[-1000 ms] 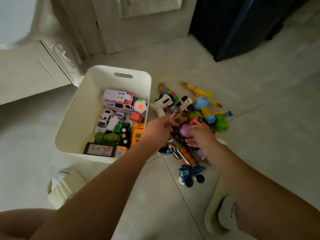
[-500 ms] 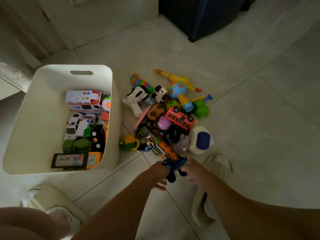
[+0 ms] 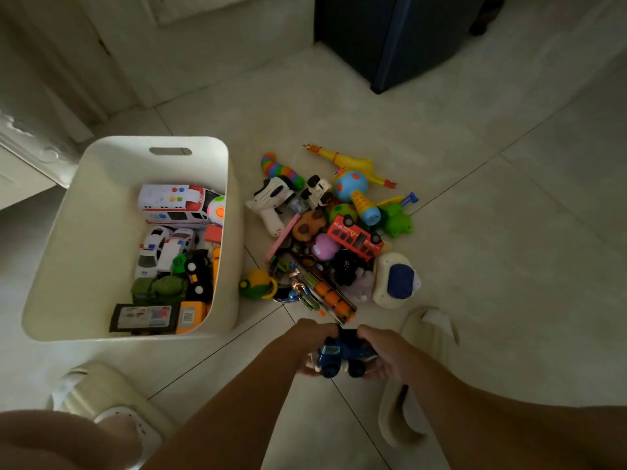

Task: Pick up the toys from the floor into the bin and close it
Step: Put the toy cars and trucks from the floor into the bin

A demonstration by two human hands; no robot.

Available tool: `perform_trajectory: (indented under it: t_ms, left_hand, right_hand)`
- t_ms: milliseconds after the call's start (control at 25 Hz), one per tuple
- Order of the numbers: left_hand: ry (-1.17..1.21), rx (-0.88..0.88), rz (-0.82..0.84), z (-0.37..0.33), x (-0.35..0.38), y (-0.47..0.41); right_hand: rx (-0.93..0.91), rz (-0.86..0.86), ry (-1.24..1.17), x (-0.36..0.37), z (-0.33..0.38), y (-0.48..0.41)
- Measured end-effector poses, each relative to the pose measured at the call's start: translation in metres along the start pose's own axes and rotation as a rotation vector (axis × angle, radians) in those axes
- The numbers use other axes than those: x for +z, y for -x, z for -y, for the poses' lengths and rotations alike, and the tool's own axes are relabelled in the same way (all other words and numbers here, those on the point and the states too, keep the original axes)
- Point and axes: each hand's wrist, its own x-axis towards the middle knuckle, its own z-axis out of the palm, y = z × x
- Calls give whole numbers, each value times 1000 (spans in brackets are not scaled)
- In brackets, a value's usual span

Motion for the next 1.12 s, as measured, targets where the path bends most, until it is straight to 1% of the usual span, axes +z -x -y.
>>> perform_trajectory:
  t_ms: [120, 240, 280, 320, 360, 440, 480, 520, 600, 680, 760, 880, 960, 1000, 1120]
  left_hand:
    - [85, 21, 28, -2, -7, 17]
    - [-31, 190, -27, 0, -19, 28]
    - [-75, 246, -55, 1, -25, 34]
    - [-88, 297, -73, 2, -32, 39]
    - [-66, 338, -81, 4, -39, 45]
    - [71, 373, -95, 3, -55, 60]
    - [142, 389, -109, 2, -64, 68]
    - [198, 412, -119, 1, -74, 73]
    - [284, 445, -131, -3, -91, 84]
    - [336, 461, -125, -7, -102, 90]
    - [388, 487, -97, -11, -102, 98]
    - [457, 533, -56, -26, -101, 116]
    - [446, 568, -41, -43, -110, 136]
    - [418, 597, -60, -51, -119, 147]
    - [292, 693, -184, -72, -152, 191]
  right_hand:
    - [-75, -78, -137, 4, 11, -3]
    - [-91, -255, -195, 3, 31, -15]
    - [-96, -273, -237, 5, 34, -20]
    - [-88, -254, -282, 8, 37, -21]
    - [-68, -199, -328, 10, 36, -27]
    - [-29, -12, -434, 17, 33, -32]
    - [-36, 53, -502, 23, 34, -30]
    - [-49, 78, -563, 29, 35, -31]
    - [-65, 77, -606, 39, 38, -34]
    - [-59, 111, -643, 48, 44, -31]
    - [-63, 142, -657, 53, 50, -21]
    - [-121, 160, -626, 53, 60, 4]
    - [-174, 164, -598, 47, 67, 19]
    - [-196, 169, -595, 42, 70, 26]
    - [-222, 204, -553, 28, 79, 53]
